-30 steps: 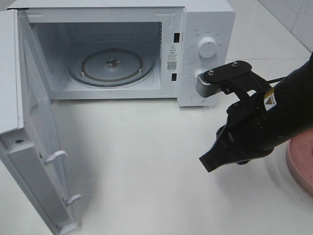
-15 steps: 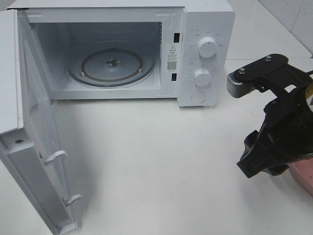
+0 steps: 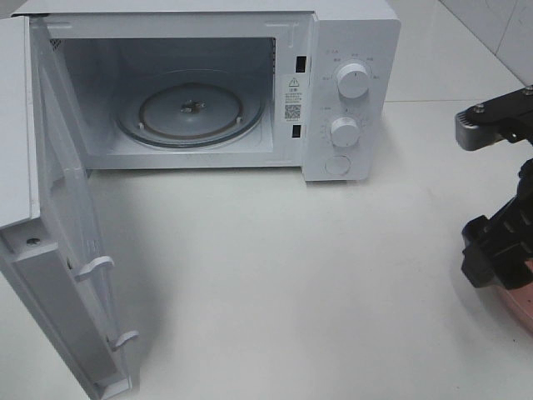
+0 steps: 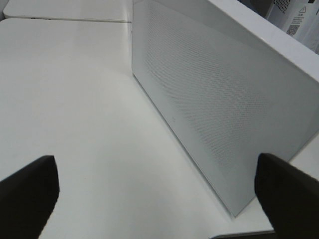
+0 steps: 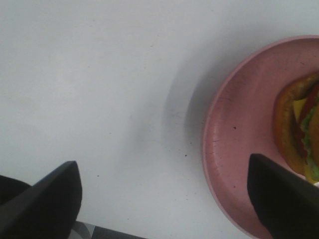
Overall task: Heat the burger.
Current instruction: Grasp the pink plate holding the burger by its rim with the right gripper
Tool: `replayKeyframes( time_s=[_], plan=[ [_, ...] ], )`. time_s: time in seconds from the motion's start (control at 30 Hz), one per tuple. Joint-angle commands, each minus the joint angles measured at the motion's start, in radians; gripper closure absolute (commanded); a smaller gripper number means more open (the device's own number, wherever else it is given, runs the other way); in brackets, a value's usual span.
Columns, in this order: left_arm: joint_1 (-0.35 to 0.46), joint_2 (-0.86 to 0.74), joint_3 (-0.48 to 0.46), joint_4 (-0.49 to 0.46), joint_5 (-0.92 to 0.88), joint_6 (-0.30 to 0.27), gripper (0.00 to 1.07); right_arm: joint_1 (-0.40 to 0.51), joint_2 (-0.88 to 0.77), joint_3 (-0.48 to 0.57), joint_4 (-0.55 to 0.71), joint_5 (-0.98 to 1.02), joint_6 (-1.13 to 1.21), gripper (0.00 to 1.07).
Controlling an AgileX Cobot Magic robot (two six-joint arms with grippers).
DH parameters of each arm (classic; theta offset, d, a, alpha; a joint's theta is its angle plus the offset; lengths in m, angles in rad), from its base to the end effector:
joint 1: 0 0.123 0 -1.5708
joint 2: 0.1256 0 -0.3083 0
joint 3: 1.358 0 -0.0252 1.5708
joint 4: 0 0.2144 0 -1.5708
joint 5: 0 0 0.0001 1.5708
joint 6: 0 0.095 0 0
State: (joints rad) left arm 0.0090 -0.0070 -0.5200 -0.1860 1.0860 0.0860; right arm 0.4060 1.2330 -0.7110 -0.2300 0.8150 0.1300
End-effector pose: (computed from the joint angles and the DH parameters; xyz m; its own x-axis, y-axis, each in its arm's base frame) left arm -0.0616 -0.0161 0.2616 -0.4482 -0.0055 -0.8939 0.1367 0.9878 -0.0746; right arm 0.1631 0.0530 0.2684 -0.8575 -0.4000 -0.3234 -0.3647 0.9162 -0.1663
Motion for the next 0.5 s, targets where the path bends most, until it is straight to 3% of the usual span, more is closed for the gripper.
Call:
replayKeyframes(
  time_s=[0.03, 0.27, 0.5],
  plan=[
    [-0.004, -0.017, 0.003, 0.000, -0.013, -0.002, 0.07, -0.048, -0.002, 0.001, -0.008, 0.003, -0.023, 0.24],
    [-0.004, -0.017, 0.003, 0.000, -0.013, -0.002, 0.07, -0.171, 0.020, 0.001, -0.007, 0.000, -0.057, 0.26],
    [-0.004, -0.017, 0.003, 0.000, -0.013, -0.002, 0.07, -0.206, 0.093, 0.001, 0.001, -0.047, -0.055, 0.28]
  ],
)
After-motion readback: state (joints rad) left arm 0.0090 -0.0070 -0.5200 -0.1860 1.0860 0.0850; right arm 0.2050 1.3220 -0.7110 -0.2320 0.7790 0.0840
